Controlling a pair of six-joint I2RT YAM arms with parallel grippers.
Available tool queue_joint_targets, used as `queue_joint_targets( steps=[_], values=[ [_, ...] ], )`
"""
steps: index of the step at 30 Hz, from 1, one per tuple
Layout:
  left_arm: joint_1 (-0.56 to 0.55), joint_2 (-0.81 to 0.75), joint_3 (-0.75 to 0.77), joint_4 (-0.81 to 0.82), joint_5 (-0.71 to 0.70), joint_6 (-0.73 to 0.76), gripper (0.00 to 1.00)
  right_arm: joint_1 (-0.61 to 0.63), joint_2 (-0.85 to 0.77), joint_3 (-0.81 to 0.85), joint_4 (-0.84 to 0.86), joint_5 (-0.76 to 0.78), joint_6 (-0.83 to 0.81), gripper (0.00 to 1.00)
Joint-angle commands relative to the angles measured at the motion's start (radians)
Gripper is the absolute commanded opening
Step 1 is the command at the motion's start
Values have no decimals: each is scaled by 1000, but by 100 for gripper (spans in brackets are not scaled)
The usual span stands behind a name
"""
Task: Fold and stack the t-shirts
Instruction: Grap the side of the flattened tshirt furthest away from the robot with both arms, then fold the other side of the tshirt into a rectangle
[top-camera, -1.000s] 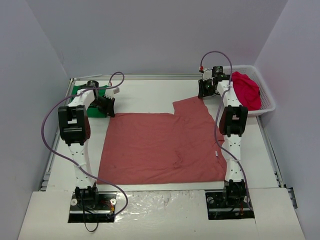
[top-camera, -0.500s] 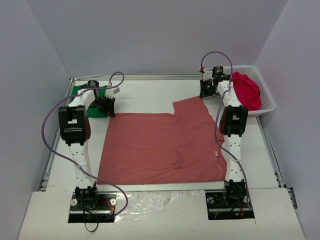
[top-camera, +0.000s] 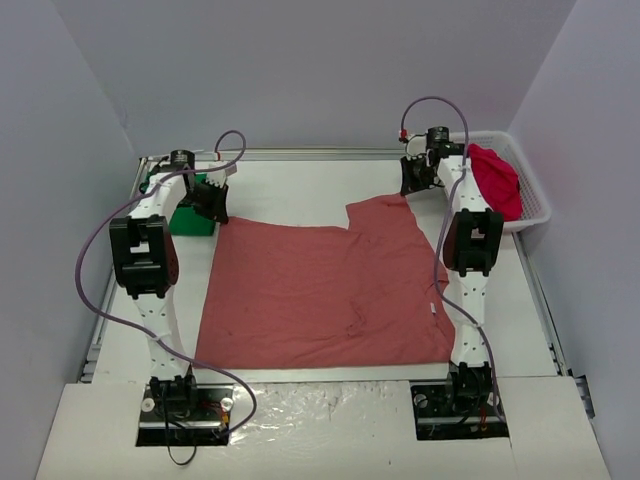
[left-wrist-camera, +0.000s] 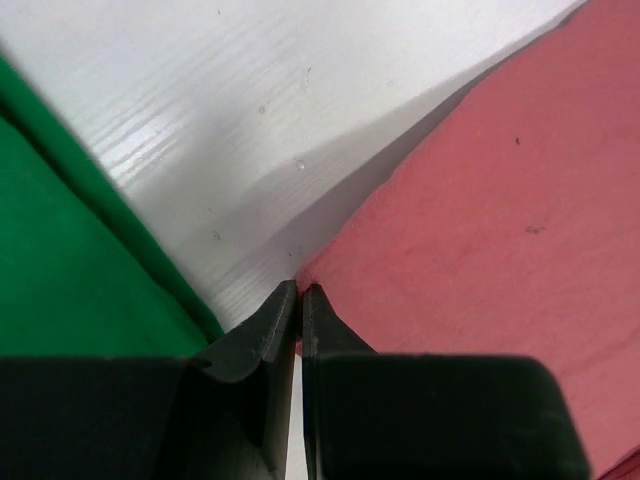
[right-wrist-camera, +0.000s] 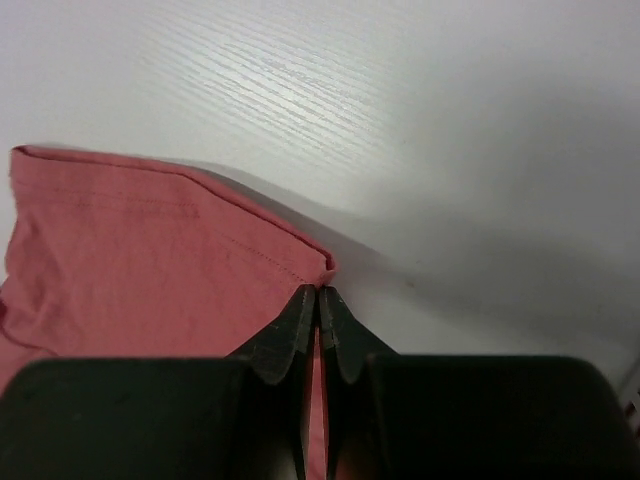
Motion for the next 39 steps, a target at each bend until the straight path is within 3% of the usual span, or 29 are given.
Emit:
queue_joint_targets(
  steps=[1,13,23,39],
  values=[
    [-5,-119,9,7,26,-10,2,8,-165,-29,-26,3,-19,0],
    [14,-295,-121,-24,66,41,2,5,-447,-265,-54,-9,-49,0],
    [80,-487,-326,-35,116,111,2,2,-713,-513,-91,-16,-86,0],
    [121,-728,-609,-36,136,246,2,3,-1059,-796,-288,-45,-224,0]
  ],
)
